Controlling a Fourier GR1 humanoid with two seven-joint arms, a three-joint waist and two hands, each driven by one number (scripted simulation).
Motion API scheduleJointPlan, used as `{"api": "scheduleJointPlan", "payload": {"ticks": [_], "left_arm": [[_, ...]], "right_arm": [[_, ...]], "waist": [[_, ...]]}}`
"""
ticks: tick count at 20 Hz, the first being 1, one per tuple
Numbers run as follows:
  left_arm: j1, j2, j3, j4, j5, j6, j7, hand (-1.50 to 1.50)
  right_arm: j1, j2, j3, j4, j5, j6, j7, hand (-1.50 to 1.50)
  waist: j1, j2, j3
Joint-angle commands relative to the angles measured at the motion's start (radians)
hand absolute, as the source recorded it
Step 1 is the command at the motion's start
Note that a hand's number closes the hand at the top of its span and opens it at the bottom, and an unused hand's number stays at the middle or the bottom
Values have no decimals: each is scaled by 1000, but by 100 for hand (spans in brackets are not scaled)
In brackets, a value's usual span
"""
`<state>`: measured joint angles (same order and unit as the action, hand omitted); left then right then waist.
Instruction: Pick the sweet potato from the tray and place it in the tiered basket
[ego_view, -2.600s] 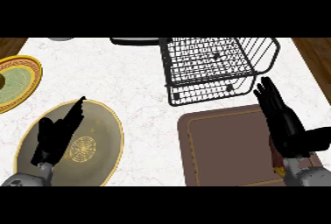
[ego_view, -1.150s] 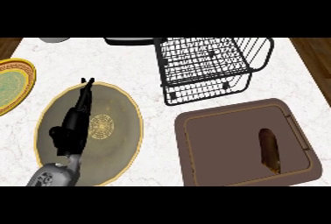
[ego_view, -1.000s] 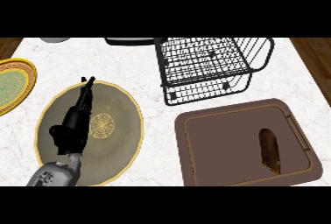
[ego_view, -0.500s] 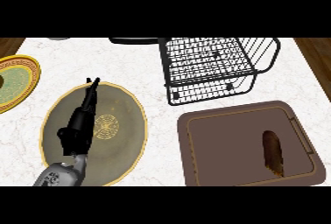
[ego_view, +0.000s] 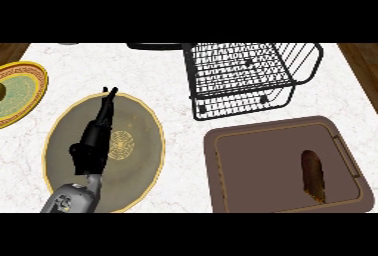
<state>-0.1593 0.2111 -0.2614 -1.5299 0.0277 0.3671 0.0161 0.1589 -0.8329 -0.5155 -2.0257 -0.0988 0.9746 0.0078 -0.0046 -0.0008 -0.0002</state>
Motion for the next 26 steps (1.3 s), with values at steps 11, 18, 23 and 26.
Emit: {"api": "scheduleJointPlan", "payload": {"ticks": [11, 18, 23, 26], "left_arm": [[-29, -16, 72, -12, -25, -50, 37, 0], [19, -65, 55, -19, -64, -59, 14, 0], [0, -53, 86, -22, -67, -66, 29, 0], [38, -79, 50, -56, -91, -56, 38, 0]], "right_arm": [[69, 79, 48, -77, 334, 61, -87, -150], [24, 99, 120, -13, 519, -27, -179, -150], [64, 46, 149, -11, 596, -102, -337, -150], [124, 68, 192, -43, 693, -193, -384, -150]], "waist": [[-2, -1, 1], [2, 1, 1], [0, 0, 1], [-2, -1, 1]]}}
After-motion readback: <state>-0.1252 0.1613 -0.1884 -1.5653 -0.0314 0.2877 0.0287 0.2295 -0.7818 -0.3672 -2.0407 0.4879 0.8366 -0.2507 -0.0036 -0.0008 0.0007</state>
